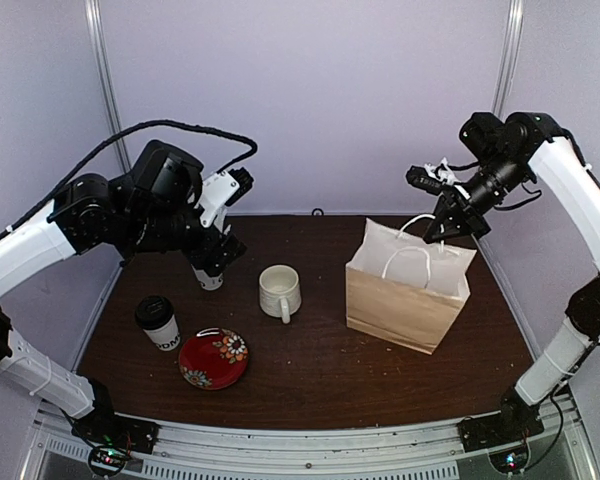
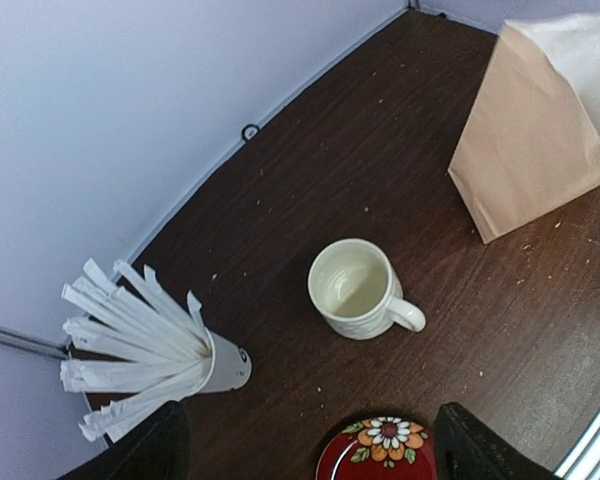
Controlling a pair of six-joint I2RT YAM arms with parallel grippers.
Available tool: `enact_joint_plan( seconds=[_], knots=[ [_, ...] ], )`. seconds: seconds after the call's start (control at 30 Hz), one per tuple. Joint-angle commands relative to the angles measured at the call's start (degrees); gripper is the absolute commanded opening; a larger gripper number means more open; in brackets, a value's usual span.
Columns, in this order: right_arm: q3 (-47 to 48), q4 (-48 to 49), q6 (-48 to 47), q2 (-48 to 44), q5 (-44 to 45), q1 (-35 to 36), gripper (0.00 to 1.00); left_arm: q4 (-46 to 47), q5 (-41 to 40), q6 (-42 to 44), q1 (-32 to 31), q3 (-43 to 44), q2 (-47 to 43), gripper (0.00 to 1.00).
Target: Pack the takeout coffee
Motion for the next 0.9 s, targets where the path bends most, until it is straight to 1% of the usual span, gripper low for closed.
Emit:
enact_joint_plan(
  seconds=[0.0, 0.1, 0.17, 0.23, 0.3, 0.43, 0.53, 0.6, 0.67, 0.7, 0.77, 0.87],
  knots=[
    [1.68, -6.51, -1.4, 4.31, 1.11, -5.42, 0.04, -10.82, -7.19, -8.92, 1.92, 2.07, -0.29, 0.9],
    [3.76, -5.97, -0.45, 6.47, -0.8, -8.1, 0.13, -16.58, -7.35, -14.64, 6.17, 0.99, -0.74, 0.96],
    [4.91, -5.9, 0.12, 7.3, -2.0, -8.96, 0.18, -18.0, -4.88, -16.56, 9.89, -0.8, -1.77, 0.97],
    [5.49, -5.41, 0.66, 7.43, -2.13, -9.14, 0.29, -18.43, -1.15, -17.94, 14.31, -3.04, -2.78, 0.98],
    [5.58, -4.44, 1.68, 6.83, -1.62, -9.17, 0.39, -19.47, 0.41, -19.11, 17.38, -4.4, -3.2, 0.98],
    [5.2, -1.1, 5.48, 4.14, 0.47, -9.74, 0.52, -22.72, 0.94, -21.09, 21.11, -6.35, -3.25, 0.97],
    [3.03, 3.4, 9.62, 1.1, 2.45, -10.59, 0.65, -24.05, 2.14, -22.17, 23.28, -8.1, -3.83, 0.98],
    [1.89, 6.86, 12.97, -0.94, 3.86, -11.15, 0.75, -24.51, 3.81, -22.43, 25.59, -9.56, -4.4, 0.98],
    [0.98, 10.63, 16.0, -3.16, 4.79, -11.4, 0.98, -24.67, 6.22, -22.35, 28.58, -11.39, -4.62, 0.98],
    [0.3, 12.36, 17.43, -4.29, 4.98, -11.42, 0.99, -24.6, 7.71, -22.2, 30.19, -12.39, -4.52, 0.97],
    [-1.56, 15.66, 19.82, -6.84, 4.54, -11.43, 0.99, -24.4, 10.06, -21.71, 32.4, -14.12, -3.85, 0.98],
    [-3.66, 18.72, 21.81, -9.54, 2.76, -11.43, 0.99, -23.53, 11.68, -20.6, 33.1, -16.3, -2.19, 0.97]
  ],
)
